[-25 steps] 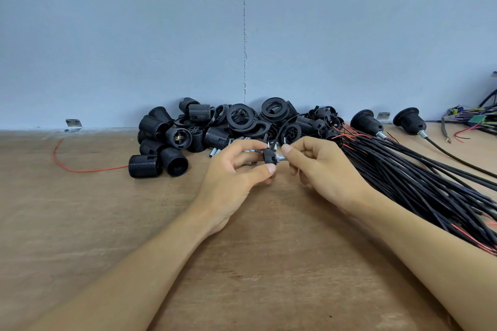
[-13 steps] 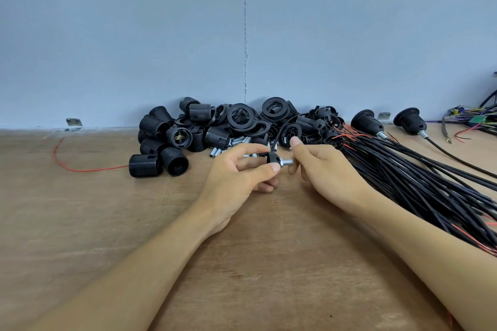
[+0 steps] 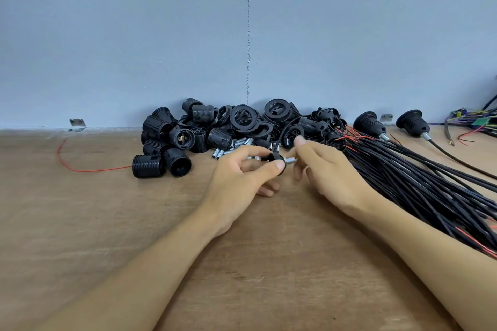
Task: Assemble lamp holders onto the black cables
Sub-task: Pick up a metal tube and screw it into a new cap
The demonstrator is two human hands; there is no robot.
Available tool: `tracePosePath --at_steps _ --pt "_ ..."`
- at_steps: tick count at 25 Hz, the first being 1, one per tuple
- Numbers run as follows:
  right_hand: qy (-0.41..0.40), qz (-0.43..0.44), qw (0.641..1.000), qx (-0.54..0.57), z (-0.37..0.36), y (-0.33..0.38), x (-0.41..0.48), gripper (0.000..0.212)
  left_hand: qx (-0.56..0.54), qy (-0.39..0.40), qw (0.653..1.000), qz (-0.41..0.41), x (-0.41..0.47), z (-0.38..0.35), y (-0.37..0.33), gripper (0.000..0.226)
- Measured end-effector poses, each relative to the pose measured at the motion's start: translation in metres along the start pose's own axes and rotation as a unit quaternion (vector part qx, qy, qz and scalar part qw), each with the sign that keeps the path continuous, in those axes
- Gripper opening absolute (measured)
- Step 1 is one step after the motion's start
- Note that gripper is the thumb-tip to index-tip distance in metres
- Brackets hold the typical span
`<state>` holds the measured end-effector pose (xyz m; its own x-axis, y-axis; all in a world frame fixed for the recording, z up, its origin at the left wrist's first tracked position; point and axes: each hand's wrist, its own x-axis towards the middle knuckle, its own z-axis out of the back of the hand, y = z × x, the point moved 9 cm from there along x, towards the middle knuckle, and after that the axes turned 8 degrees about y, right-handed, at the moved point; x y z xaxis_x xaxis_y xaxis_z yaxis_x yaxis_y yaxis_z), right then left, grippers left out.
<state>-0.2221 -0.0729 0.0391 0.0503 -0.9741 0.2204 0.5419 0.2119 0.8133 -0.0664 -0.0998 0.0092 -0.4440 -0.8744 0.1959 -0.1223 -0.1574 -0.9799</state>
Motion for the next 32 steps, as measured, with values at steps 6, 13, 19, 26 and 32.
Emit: tracePosePath --at_steps 6,13,19,26,32 --pt "-0.019 0.045 0.995 -0.086 0.0 0.008 0.0 0.046 0.023 0.024 0.999 0.004 -0.001 -0.007 -0.002 0.029" --pt "0.009 0.077 0.997 -0.019 -0.004 0.016 -0.006 0.029 -0.041 -0.002 0.998 0.04 0.0 0.0 -0.001 0.023" --pt "0.027 0.068 0.978 -0.194 -0.01 0.018 -0.006 0.036 -0.028 -0.003 0.999 0.026 -0.001 -0.002 -0.002 0.019" --pt "0.06 0.045 0.991 -0.113 -0.013 0.01 0.002 0.045 0.073 -0.019 0.997 -0.029 -0.003 0.004 -0.014 0.03" --pt "0.085 0.02 0.995 -0.04 -0.017 -0.002 0.008 0.048 0.17 -0.018 0.98 -0.1 -0.008 -0.001 -0.029 0.039"
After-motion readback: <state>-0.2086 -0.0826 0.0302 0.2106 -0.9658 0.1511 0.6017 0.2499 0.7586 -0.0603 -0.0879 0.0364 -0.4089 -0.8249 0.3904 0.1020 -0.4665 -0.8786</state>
